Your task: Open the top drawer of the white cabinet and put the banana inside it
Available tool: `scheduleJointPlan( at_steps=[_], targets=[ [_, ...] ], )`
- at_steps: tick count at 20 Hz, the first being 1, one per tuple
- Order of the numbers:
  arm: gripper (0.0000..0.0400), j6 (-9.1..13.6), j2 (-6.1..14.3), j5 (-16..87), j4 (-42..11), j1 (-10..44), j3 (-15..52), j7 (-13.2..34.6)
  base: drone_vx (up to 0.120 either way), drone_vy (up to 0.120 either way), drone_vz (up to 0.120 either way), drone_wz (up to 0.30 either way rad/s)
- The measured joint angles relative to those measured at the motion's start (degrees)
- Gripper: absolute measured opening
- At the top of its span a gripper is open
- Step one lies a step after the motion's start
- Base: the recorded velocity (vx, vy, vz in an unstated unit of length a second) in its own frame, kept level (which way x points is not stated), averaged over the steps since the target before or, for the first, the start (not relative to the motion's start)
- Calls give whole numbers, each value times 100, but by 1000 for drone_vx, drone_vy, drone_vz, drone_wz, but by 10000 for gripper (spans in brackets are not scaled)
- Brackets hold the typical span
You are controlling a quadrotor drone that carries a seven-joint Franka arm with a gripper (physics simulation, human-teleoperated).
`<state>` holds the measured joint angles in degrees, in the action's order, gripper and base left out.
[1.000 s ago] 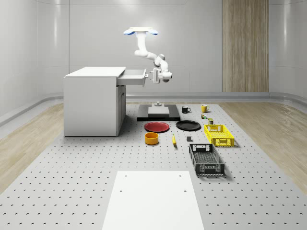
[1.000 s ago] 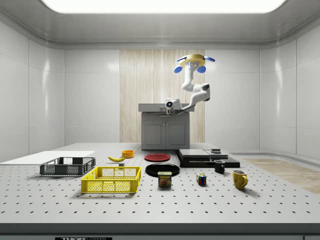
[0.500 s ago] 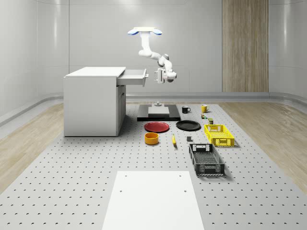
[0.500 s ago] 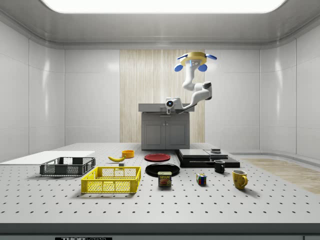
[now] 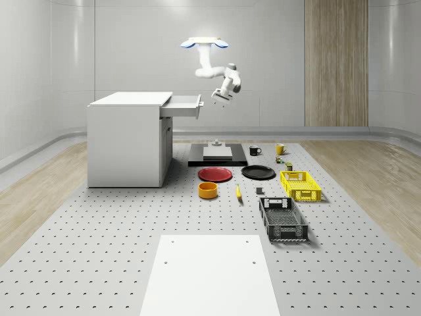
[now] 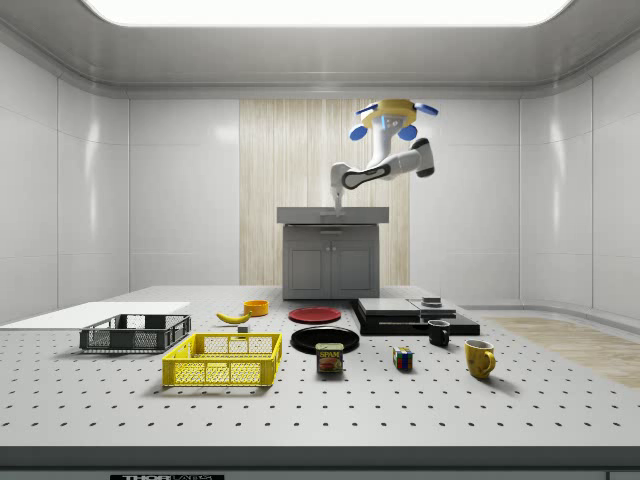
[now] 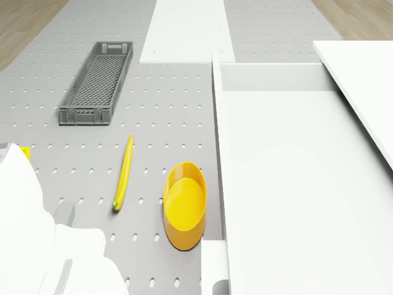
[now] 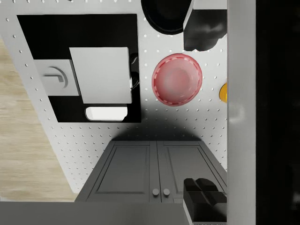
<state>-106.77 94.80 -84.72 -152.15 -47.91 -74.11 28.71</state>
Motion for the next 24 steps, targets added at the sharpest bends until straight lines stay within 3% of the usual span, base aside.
scheduleJointPlan(
  at_steps=[4,9,24],
  targets=[
    [400,288,25,-834,-290,-98,-124,-627,0,120,0,0],
    [400,530,8,-1299,-444,-178,-184,-973,8,120,0,0],
    [400,785,-93,-1623,-541,-219,-214,-1174,120,117,0,0]
  ],
)
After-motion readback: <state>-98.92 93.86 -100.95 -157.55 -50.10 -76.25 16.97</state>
